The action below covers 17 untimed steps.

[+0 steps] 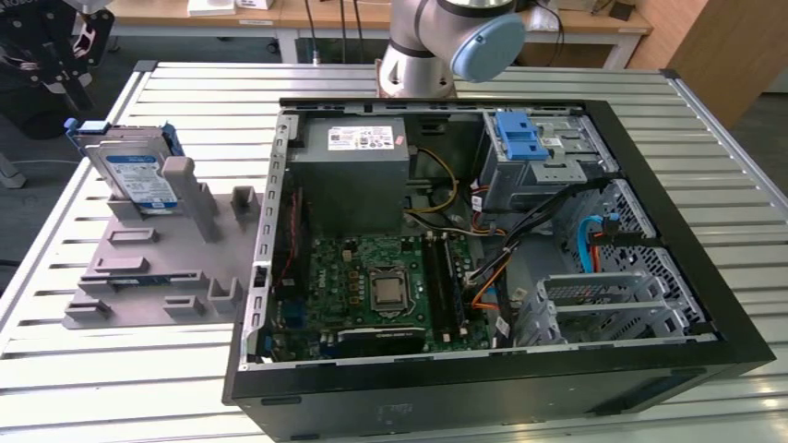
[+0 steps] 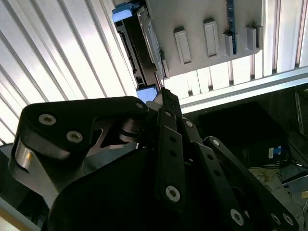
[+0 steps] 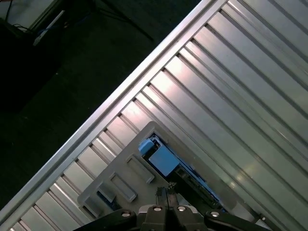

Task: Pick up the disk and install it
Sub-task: 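Pick up the disk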

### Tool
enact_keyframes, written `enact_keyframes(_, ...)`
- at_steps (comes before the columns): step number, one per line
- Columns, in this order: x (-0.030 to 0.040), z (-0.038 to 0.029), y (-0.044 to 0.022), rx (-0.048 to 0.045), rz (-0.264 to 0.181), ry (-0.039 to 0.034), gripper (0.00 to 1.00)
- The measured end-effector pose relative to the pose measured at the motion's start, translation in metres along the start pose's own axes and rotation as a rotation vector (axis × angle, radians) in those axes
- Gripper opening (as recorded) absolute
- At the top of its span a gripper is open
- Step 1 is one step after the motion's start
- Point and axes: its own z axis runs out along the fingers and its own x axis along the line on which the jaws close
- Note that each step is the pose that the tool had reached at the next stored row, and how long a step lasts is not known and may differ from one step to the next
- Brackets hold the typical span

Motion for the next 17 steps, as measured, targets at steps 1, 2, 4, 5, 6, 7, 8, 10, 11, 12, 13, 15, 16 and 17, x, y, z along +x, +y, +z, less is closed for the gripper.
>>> enact_keyframes(1, 0.0000, 0.0000, 0.0000, 0.0001, -0.004, 0.0002, 0.11)
enact_keyframes(2, 0.0000, 0.0000, 0.0000, 0.0002, -0.008, 0.0003, 0.11)
enact_keyframes(4, 0.0000, 0.0000, 0.0000, 0.0004, -0.015, 0.0006, 0.11)
enact_keyframes(5, 0.0000, 0.0000, 0.0000, 0.0005, -0.019, 0.0007, 0.11)
enact_keyframes(6, 0.0000, 0.0000, 0.0000, 0.0006, -0.022, 0.0009, 0.11)
enact_keyframes(7, 0.0000, 0.0000, 0.0000, 0.0007, -0.026, 0.0011, 0.11)
enact_keyframes(8, 0.0000, 0.0000, 0.0000, 0.0008, -0.030, 0.0012, 0.11)
enact_keyframes(10, 0.0000, 0.0000, 0.0000, 0.0010, -0.037, 0.0015, 0.11)
enact_keyframes(11, 0.0000, 0.0000, 0.0000, 0.0011, -0.041, 0.0016, 0.11)
enact_keyframes(12, 0.0000, 0.0000, 0.0000, 0.0013, -0.045, 0.0017, 0.11)
enact_keyframes(13, 0.0000, 0.0000, 0.0000, 0.0013, -0.049, 0.0019, 0.11)
enact_keyframes(15, 0.0000, 0.0000, 0.0000, 0.0016, -0.058, 0.0023, 0.11)
enact_keyframes(16, 0.0000, 0.0000, 0.0000, 0.0017, -0.063, 0.0025, 0.11)
enact_keyframes(17, 0.0000, 0.0000, 0.0000, 0.0019, -0.068, 0.0027, 0.11)
